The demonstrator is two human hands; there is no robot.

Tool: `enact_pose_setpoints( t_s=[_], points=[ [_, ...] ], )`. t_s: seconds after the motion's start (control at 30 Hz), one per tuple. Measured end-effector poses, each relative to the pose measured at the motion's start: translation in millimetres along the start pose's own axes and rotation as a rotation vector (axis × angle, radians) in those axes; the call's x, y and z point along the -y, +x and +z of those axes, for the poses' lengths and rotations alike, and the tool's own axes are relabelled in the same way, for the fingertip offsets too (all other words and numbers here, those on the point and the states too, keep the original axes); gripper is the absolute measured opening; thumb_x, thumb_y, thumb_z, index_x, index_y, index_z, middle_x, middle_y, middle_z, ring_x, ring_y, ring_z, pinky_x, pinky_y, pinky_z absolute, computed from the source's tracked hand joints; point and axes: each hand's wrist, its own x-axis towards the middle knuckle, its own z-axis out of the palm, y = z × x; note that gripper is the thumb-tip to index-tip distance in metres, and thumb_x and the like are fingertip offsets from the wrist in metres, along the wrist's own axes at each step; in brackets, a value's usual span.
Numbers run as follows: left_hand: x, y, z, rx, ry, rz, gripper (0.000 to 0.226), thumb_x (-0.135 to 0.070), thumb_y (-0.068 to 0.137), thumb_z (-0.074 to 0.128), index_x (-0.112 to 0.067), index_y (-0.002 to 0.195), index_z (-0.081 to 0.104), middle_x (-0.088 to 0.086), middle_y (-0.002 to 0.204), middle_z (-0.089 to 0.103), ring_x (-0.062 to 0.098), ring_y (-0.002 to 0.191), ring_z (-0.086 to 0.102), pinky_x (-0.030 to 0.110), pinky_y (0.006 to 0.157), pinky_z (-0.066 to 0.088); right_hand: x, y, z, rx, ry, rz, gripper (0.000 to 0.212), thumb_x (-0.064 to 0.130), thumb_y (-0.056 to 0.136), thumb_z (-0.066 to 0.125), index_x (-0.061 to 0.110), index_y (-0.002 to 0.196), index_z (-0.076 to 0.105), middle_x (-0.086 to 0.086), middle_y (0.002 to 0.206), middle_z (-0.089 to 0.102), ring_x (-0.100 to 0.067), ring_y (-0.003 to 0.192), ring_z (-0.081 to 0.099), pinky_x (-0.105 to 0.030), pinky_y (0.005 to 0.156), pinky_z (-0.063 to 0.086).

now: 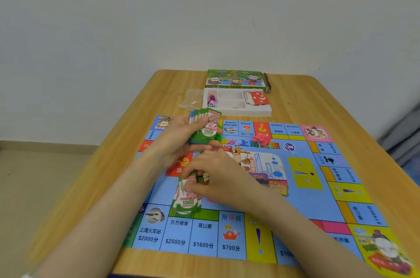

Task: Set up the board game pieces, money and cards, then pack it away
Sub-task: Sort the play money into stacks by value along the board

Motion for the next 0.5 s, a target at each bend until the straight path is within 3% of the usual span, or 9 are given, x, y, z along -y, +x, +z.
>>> enact_pose_setpoints(
  t_s=[0.07,0.2,0.4,0.5],
  points=[
    [0.2,0.4,-0.1,0.004,-0.008,-0.002,0.017,-0.02,0.096,0.052,-0.009,0.104,0.063,0.007,0.087,0.075,0.017,0.064,0.071,0.022,0.052,0.057,-0.5,-1.4,2.3,0.003,-0.08,-0.016,0.01,0.024,0.081,0.065,0.019,0.089,0.068,0.007,0.088,0.063,-0.011,0.089,0.052,-0.038,0.085,0.039],
    [0.6,1.0,-0.1,0.002,-0.035,-0.007,0.02,-0.021,0.095,0.053,-0.006,0.106,0.063,0.01,0.09,0.074,0.018,0.064,0.07,0.023,0.054,0.058,1.4,-3.3,1.3,-0.024,-0.123,-0.025,0.022,0.031,0.078,0.068,0.018,0.095,0.066,0.004,0.098,0.059,-0.014,0.098,0.048,-0.031,0.085,0.033],
    [-1.5,-0.8,1.4,-0.003,-0.013,0.0,0.017,-0.02,0.096,0.052,-0.008,0.102,0.063,0.008,0.086,0.075,0.018,0.063,0.071,0.021,0.049,0.056,11.0,-9.4,-2.8,0.153,-0.271,-0.052,0.07,0.062,0.068,0.071,0.019,0.121,0.053,0.005,0.116,0.053,-0.015,0.104,0.044,-0.029,0.09,0.027],
    [-1.8,-1.5,1.0,-0.004,-0.012,0.008,0.015,-0.019,0.096,0.051,-0.01,0.1,0.062,0.007,0.084,0.075,0.018,0.063,0.071,0.022,0.049,0.056,15.6,-8.9,-5.0,0.176,-0.288,-0.061,0.068,0.057,0.073,0.069,0.02,0.126,0.049,0.004,0.118,0.053,-0.015,0.102,0.043,-0.029,0.089,0.026]
  ],
)
